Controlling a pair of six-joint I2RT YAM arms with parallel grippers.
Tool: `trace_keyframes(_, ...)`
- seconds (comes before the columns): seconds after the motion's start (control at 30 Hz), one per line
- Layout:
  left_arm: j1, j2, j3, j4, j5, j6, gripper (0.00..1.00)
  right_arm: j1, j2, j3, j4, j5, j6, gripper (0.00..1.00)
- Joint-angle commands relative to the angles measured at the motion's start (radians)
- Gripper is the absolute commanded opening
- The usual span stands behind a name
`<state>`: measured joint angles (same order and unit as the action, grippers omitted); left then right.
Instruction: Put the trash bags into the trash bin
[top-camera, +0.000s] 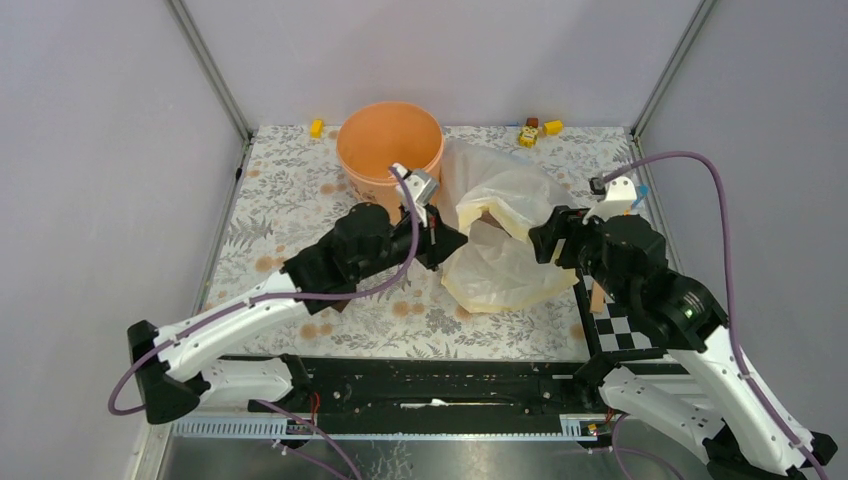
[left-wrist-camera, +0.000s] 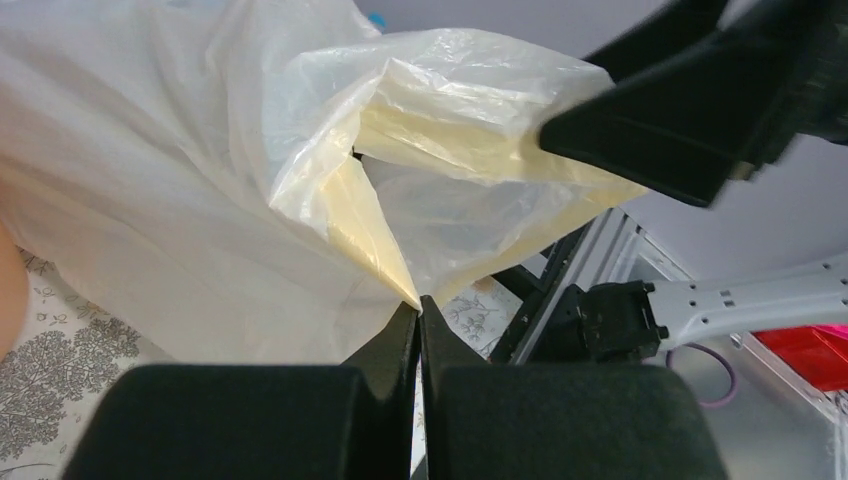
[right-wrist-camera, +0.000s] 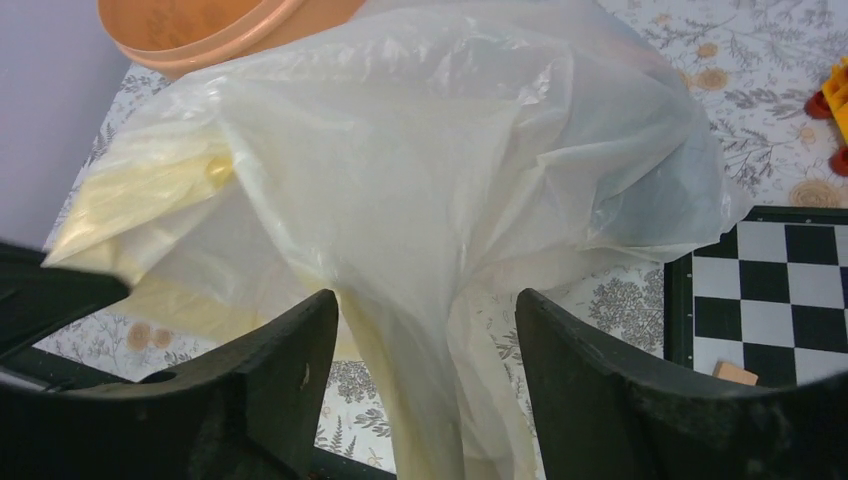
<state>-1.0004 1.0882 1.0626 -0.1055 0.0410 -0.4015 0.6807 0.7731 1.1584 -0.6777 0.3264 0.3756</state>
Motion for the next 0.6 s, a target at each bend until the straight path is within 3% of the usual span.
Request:
trace_keyframes(0.0,-0.003,0.102,0.132,-0.093,-0.060,-0.024,0.00,0.004,-0.037,0.054,0.006,-0.031,-0.097,0.74)
trace_keyframes(0.13,-0.001,0.175,0.214,-0.147,-0.107,-0.035,0.00,0.005,0.009,0.117,0.000,0.003,-0.137,0.84)
trace_keyframes(0.3,0.032,0.239,0.297,-0.183,-0.070,-0.053,0.00,0.005,0.070,0.226,0.007,-0.083,-0.198,0.89)
trace_keyframes(0.4,0.063,0.267,0.348,-0.198,-0.033,-0.059,0.00,0.005,0.113,0.313,0.002,-0.197,-0.242,0.84)
trace_keyframes(0.57,0.095,0.294,0.423,-0.248,-0.005,-0.057,0.00,0.006,0.178,0.352,0.003,-0.398,-0.275,0.55)
